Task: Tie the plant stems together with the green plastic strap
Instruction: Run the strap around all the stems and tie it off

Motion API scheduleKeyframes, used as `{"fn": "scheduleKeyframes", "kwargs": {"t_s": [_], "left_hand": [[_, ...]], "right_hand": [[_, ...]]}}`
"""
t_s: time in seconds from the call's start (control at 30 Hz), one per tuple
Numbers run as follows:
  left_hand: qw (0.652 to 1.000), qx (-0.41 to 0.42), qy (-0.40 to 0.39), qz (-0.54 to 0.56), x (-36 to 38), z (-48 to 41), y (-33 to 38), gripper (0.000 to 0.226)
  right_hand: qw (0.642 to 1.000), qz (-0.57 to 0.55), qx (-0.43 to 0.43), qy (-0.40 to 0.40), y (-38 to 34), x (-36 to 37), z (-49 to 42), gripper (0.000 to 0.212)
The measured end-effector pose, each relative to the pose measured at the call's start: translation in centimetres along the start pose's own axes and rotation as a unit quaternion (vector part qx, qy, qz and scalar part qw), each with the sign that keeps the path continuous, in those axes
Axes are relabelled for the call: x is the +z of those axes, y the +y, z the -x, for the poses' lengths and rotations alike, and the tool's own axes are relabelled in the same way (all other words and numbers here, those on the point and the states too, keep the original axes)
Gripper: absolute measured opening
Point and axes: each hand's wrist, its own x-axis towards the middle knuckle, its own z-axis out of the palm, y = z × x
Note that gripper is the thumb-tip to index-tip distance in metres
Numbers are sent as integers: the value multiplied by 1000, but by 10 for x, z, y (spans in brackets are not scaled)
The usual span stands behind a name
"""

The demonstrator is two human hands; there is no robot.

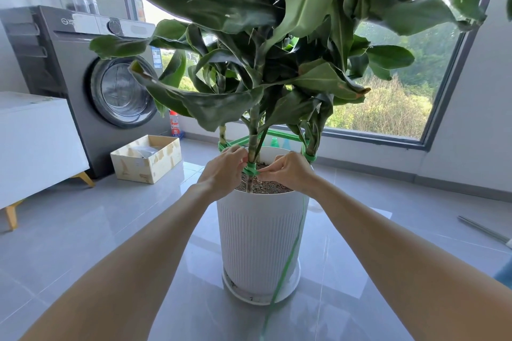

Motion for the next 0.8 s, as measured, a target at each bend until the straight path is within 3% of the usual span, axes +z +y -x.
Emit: {"fn": "scheduleKeyframes", "kwargs": {"t_s": [0.23, 0.8], "left_hand": [[1000, -1, 6, 2, 3, -1, -1, 13], [999, -25, 11, 38, 3, -2, 2, 14]], "right_hand": [[995, 12, 68, 76, 11, 6, -4, 4], [973, 55, 176, 136, -7, 22, -23, 18]]}}
